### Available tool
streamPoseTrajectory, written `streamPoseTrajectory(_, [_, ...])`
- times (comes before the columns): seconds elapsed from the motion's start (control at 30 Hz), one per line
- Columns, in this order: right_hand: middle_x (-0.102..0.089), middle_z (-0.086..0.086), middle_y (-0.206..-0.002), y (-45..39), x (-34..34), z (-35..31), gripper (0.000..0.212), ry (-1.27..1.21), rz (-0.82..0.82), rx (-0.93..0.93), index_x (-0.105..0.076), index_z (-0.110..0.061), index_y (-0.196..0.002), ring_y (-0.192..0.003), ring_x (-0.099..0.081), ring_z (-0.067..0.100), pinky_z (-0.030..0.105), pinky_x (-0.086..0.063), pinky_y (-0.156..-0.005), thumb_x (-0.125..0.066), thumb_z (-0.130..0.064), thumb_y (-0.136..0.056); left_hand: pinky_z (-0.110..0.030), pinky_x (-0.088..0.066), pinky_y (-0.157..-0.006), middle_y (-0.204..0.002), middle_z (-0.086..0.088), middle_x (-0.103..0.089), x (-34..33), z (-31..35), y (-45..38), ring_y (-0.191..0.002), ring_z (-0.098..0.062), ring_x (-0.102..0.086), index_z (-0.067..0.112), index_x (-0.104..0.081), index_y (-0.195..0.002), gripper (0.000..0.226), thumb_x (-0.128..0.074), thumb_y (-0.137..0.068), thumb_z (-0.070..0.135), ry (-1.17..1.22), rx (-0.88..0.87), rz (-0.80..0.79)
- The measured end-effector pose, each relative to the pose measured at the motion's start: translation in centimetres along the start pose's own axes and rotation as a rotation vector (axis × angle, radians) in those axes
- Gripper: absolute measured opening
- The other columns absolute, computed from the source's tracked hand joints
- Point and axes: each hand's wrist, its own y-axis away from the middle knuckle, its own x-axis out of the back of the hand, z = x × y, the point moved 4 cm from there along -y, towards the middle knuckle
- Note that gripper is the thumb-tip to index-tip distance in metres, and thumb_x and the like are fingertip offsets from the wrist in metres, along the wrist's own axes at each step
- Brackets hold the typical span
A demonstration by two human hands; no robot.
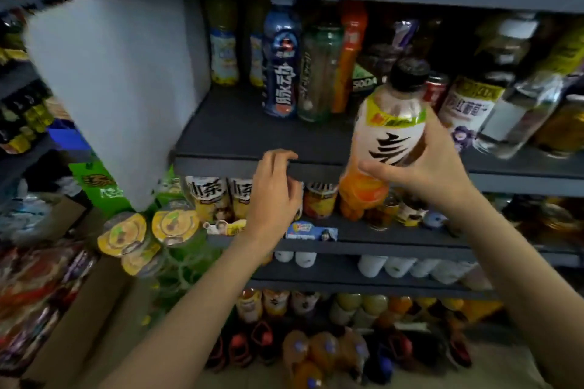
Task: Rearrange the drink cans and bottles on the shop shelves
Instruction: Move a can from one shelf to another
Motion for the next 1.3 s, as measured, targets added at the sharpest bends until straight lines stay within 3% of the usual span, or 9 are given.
streamPoseTrajectory(0.13, [-0.058, -0.022, -0.106, 4.4, 4.4, 4.4, 0.073, 0.111, -0.012, -0.110, -0.044, -0.027, -0.118, -0.097, -0.056, -0.015, 0.007, -0.046, -0.078, -0.079, -0.037, -0.054, -0.029, -0.038, -0.087, -0.112, -0.011, -0.052, -6.3, 3.1, 1.9, -0.101, -0.019, -0.045, 0.006, -0.058, -0.107, 0.028, -0.046, -0.081, 0.009, 0.013, -0.106, -0.089])
streamPoseTrajectory(0.27, [-0.059, -0.018, -0.100, 8.5, 6.7, 11.5, 0.066, 0.149, -0.001, -0.268, -0.046, -0.014, -0.116, -0.088, -0.057, -0.016, 0.006, -0.045, -0.070, -0.082, -0.022, -0.061, -0.034, -0.042, -0.087, -0.112, -0.009, -0.051, -12.4, 5.1, 4.2, -0.103, -0.023, -0.048, 0.008, -0.056, -0.113, 0.033, -0.042, -0.084, 0.014, 0.045, -0.170, -0.290])
streamPoseTrajectory(0.33, [-0.058, -0.020, -0.100, 9.9, 7.2, 14.7, 0.067, 0.162, -0.001, -0.328, -0.045, -0.015, -0.117, -0.088, -0.058, -0.012, 0.007, -0.046, -0.070, -0.084, -0.018, -0.062, -0.040, -0.044, -0.093, -0.120, -0.010, -0.048, -15.4, 4.7, 5.3, -0.110, -0.027, -0.049, 0.012, -0.051, -0.127, 0.040, -0.051, -0.087, 0.011, 0.020, -0.082, -0.399])
streamPoseTrajectory(0.43, [-0.055, -0.025, -0.101, 10.7, 7.6, 18.2, 0.069, 0.135, 0.017, -0.378, -0.042, -0.023, -0.116, -0.088, -0.056, -0.012, 0.003, -0.043, -0.072, -0.085, -0.019, -0.062, -0.033, -0.035, -0.101, -0.135, -0.010, -0.037, -19.4, 4.3, 5.5, -0.125, -0.025, -0.037, 0.021, -0.031, -0.145, 0.061, -0.057, -0.090, 0.015, -0.025, 0.100, -0.515])
streamPoseTrajectory(0.73, [-0.046, -0.029, -0.098, 11.6, 8.1, 24.1, 0.072, 0.063, 0.055, -0.379, -0.036, -0.027, -0.114, -0.085, -0.044, -0.033, -0.007, -0.033, -0.069, -0.084, -0.008, -0.064, -0.046, -0.028, -0.107, -0.154, -0.012, -0.002, -26.7, 5.1, 4.2, -0.140, -0.039, -0.006, 0.027, -0.007, -0.150, 0.079, -0.058, -0.090, 0.034, -0.174, 0.497, -0.507])
streamPoseTrajectory(0.97, [-0.051, -0.026, -0.099, 12.1, 7.3, 26.6, 0.068, 0.046, 0.023, -0.391, -0.040, -0.024, -0.115, -0.086, -0.048, -0.028, -0.005, -0.035, -0.069, -0.083, -0.011, -0.065, -0.043, -0.031, -0.103, -0.145, -0.017, -0.018, -28.3, 5.1, 3.4, -0.131, -0.036, -0.024, 0.021, -0.021, -0.145, 0.080, -0.064, -0.082, 0.046, -0.255, 0.611, -0.331])
streamPoseTrajectory(1.07, [-0.051, -0.026, -0.100, 12.2, 7.2, 26.5, 0.067, 0.013, 0.047, -0.367, -0.042, -0.020, -0.118, -0.088, -0.049, -0.026, -0.003, -0.037, -0.071, -0.083, -0.009, -0.066, -0.043, -0.037, -0.097, -0.143, -0.016, -0.023, -28.3, 5.3, 3.4, -0.129, -0.036, -0.028, 0.018, -0.030, -0.139, 0.076, -0.071, -0.078, 0.039, -0.140, 0.653, -0.323])
streamPoseTrajectory(1.2, [-0.052, -0.024, -0.099, 11.7, 7.2, 25.5, 0.065, 0.014, 0.100, -0.353, -0.040, -0.022, -0.114, -0.087, -0.051, -0.024, -0.001, -0.039, -0.071, -0.082, -0.008, -0.067, -0.041, -0.043, -0.089, -0.129, -0.009, -0.053, -26.5, 4.6, 5.1, -0.118, -0.032, -0.050, 0.016, -0.035, -0.133, 0.070, -0.074, -0.077, 0.034, 0.036, 0.655, -0.314])
streamPoseTrajectory(1.3, [-0.051, -0.023, -0.100, 10.2, 6.3, 24.8, 0.068, 0.013, 0.142, -0.347, -0.036, -0.026, -0.116, -0.086, -0.052, -0.016, -0.001, -0.039, -0.073, -0.083, -0.014, -0.067, -0.036, -0.045, -0.087, -0.119, -0.010, -0.060, -23.6, 3.7, 6.4, -0.111, -0.030, -0.055, 0.012, -0.042, -0.125, 0.066, -0.078, -0.072, 0.026, 0.126, 0.635, -0.253])
